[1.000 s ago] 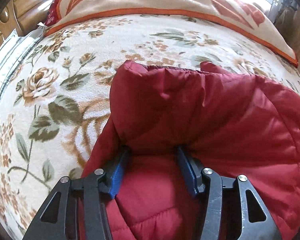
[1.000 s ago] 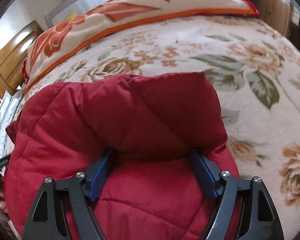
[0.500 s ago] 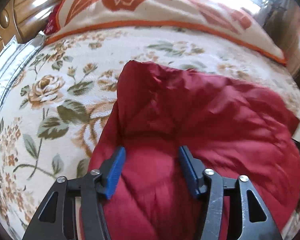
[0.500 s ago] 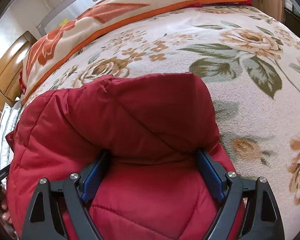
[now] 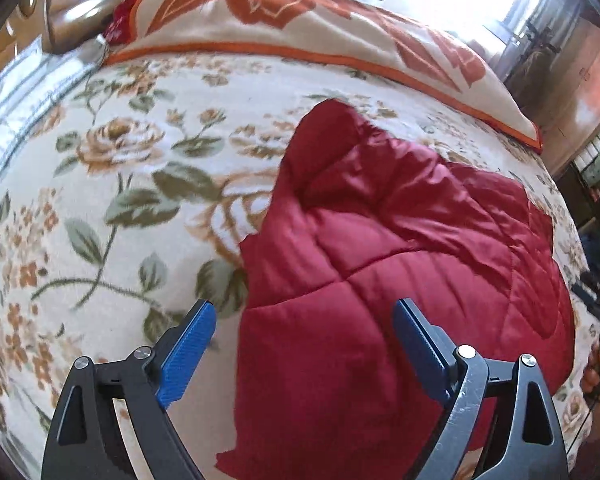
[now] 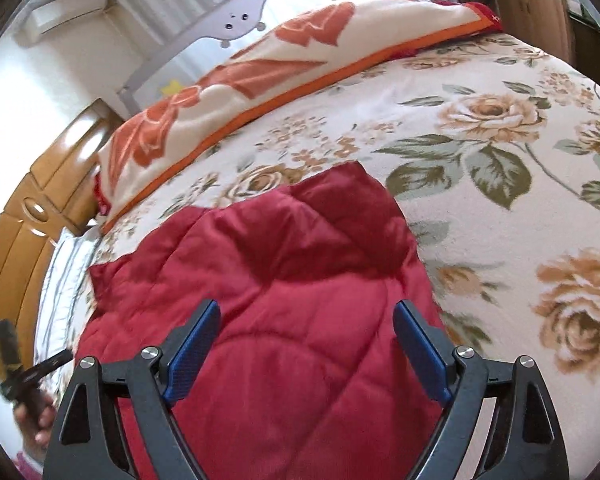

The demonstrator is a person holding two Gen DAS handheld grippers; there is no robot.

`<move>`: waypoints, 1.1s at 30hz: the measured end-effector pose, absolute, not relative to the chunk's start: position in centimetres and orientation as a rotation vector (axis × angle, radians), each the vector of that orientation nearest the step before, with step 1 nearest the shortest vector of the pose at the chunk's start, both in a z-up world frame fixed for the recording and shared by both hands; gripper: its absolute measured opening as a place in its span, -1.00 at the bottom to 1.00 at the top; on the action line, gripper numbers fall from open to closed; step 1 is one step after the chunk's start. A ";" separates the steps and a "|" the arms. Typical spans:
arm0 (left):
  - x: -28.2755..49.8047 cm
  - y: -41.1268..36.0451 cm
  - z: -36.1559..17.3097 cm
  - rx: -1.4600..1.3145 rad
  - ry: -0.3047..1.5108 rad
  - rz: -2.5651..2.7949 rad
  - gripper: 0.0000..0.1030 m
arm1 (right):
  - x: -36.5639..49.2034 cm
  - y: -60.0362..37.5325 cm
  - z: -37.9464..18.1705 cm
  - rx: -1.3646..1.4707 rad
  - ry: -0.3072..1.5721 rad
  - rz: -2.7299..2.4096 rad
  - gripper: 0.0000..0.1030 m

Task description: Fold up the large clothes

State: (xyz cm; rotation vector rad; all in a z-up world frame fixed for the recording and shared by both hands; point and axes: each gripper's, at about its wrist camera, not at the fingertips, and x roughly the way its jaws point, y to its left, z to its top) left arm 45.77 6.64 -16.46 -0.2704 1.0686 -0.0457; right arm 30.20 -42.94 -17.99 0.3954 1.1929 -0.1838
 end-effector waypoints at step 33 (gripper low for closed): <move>48.0 8.6 -24.3 -0.591 1.205 -0.280 0.99 | 23.1 -47.3 -22.1 0.716 1.285 -0.170 0.81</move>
